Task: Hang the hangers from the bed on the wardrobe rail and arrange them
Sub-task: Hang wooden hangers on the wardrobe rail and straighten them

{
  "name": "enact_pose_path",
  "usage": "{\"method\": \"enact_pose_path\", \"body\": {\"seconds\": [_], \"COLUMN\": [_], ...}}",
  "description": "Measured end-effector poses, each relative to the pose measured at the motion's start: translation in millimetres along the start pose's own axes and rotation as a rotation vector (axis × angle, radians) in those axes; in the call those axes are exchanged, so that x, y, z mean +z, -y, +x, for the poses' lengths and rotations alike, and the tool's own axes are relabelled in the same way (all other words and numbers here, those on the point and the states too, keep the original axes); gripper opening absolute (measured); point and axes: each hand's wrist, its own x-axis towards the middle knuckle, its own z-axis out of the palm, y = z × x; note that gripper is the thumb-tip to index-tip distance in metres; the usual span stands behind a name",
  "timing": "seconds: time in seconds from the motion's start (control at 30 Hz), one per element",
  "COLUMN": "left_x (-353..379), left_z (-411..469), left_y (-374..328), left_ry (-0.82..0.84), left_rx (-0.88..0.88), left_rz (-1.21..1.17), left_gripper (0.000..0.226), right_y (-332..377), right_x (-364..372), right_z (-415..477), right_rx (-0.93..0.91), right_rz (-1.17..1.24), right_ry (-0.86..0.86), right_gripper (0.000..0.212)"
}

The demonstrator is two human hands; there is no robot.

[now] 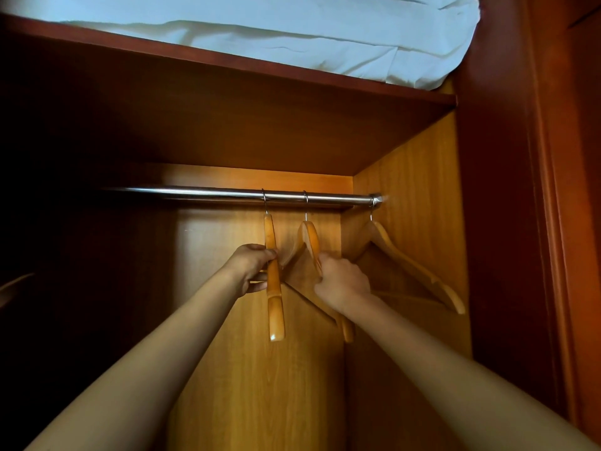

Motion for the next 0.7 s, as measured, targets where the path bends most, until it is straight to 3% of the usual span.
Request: {"method": "enact_pose_path", "body": {"seconds": [0.27,0.43,0.7], "left_x": [-3,-2,-3], "left_z": [1,1,-2], "left_y": [0,-1,0], "left_ry": [0.04,0.035,0.034], "left_rx": [0.003,0.004,0.014], "left_rz": [-0.005,0.0,0.02], "left_gripper": [0.035,0.032,0.035], "right_y": [-24,-47,-76], "right_x": [-20,-33,-54], "right_z": [6,13,16], "right_rx": [0.108,0.1,0.154], "right_rz": [0.023,-0.087,-0.144], "right_ry": [-0.005,-0.017,0.046], "right_gripper": [0.028,0.024,0.033]}}
